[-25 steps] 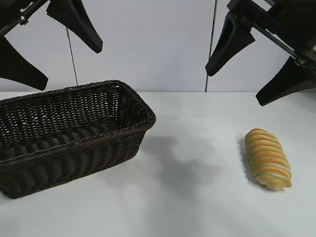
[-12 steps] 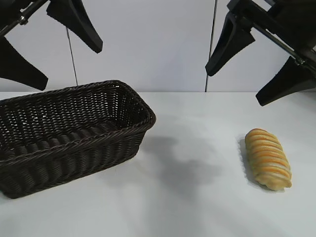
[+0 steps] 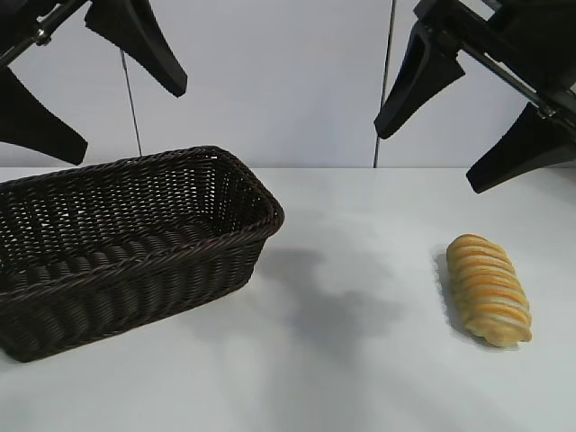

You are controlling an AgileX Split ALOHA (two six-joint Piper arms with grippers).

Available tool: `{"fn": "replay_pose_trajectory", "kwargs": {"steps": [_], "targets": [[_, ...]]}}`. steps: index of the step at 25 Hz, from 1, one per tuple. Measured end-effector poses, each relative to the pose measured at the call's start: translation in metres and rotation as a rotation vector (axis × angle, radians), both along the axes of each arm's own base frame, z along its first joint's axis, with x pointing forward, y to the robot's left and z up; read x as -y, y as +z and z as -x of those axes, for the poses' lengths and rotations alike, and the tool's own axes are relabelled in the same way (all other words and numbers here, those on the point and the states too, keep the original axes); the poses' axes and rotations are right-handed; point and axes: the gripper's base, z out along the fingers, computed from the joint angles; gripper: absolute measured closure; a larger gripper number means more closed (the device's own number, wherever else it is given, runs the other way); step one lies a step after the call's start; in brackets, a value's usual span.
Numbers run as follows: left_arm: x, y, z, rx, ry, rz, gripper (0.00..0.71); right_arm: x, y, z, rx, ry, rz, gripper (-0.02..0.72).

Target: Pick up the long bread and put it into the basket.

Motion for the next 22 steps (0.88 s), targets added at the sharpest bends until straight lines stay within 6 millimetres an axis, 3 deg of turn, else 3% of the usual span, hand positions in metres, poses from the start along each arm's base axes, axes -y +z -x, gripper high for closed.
{"fn": "replay_pose_trajectory", "kwargs": {"steps": [22], "targets": [[-0.0001,0.0004,-0.0011,0.011,0.006,0.001,0.021,0.0000,0.0000,0.0000,0.000,0.000,0.000,0.020]]}}
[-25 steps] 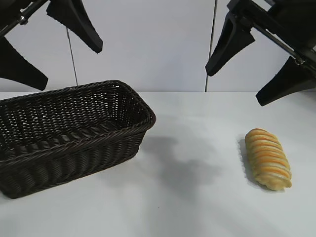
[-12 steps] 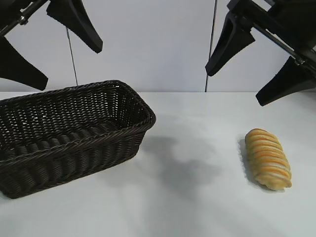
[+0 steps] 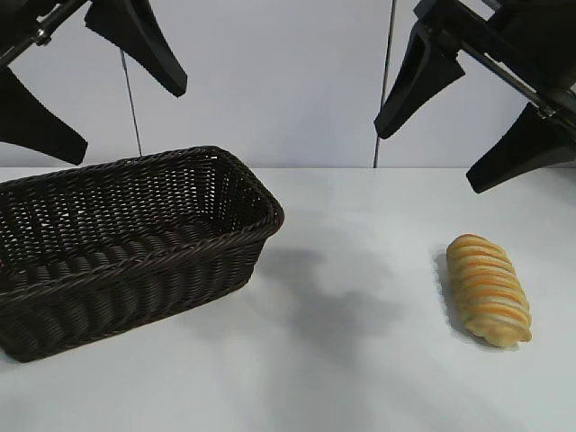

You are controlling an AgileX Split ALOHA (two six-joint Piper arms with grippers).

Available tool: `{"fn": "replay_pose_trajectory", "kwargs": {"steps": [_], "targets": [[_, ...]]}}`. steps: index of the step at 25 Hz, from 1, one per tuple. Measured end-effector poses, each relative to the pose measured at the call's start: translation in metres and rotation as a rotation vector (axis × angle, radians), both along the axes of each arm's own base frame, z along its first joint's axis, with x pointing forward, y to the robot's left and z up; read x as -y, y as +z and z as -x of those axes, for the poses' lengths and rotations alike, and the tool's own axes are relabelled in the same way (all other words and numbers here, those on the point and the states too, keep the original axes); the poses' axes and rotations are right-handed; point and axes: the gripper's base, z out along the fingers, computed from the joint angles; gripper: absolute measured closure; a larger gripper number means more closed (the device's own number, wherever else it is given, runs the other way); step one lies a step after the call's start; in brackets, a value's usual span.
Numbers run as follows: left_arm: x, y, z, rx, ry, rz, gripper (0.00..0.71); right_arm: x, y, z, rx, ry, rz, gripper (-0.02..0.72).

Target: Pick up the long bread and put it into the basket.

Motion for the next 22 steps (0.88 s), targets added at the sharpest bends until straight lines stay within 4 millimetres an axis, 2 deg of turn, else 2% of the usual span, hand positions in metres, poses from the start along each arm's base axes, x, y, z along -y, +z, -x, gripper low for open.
{"fn": "replay_pose_trajectory", "kwargs": {"steps": [10,22], "targets": [[-0.007,-0.004,-0.002,0.012,0.030,-0.090,0.021,0.000,0.000,0.000,-0.002,-0.003,-0.001,0.020],[-0.040,-0.017,0.001,-0.085,0.186,-0.432,0.021,0.000,-0.001,0.003,-0.027,0.013,-0.002,0.020]]}}
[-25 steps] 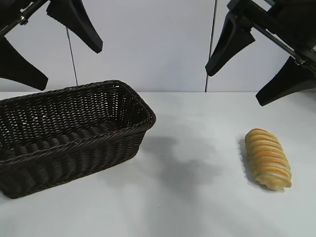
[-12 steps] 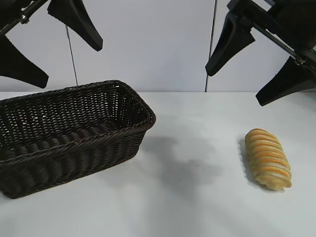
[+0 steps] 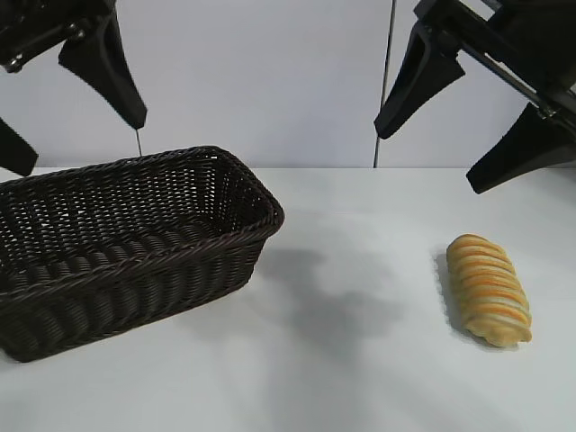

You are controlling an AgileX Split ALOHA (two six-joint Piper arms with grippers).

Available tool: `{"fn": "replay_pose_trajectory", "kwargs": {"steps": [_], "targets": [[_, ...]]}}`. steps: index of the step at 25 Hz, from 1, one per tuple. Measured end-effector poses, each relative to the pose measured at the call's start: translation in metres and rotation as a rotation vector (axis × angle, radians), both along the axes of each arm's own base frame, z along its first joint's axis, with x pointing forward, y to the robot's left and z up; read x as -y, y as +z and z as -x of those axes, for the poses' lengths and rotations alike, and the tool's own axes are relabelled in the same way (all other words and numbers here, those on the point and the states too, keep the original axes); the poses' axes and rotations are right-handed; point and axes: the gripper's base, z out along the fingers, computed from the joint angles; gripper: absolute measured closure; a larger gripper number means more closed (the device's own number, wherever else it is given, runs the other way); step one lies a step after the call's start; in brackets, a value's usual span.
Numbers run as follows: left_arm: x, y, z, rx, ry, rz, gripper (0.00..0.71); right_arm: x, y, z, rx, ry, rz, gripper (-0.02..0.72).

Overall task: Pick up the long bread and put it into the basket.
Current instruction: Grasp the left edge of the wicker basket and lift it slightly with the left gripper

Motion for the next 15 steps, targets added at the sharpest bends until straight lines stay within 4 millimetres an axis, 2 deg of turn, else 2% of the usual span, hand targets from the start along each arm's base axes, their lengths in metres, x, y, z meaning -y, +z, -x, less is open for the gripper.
{"fn": "replay_pose_trajectory", "kwargs": {"steps": [12,15], "targets": [[-0.017,0.001,-0.004,0.039,0.075,-0.148,0.021,0.000,-0.001,0.003,-0.030,0.016,-0.002,0.020],[-0.028,0.001,-0.007,0.037,0.117,-0.150,0.021,0.000,-0.001,0.003,-0.033,0.018,-0.002,0.020]]}}
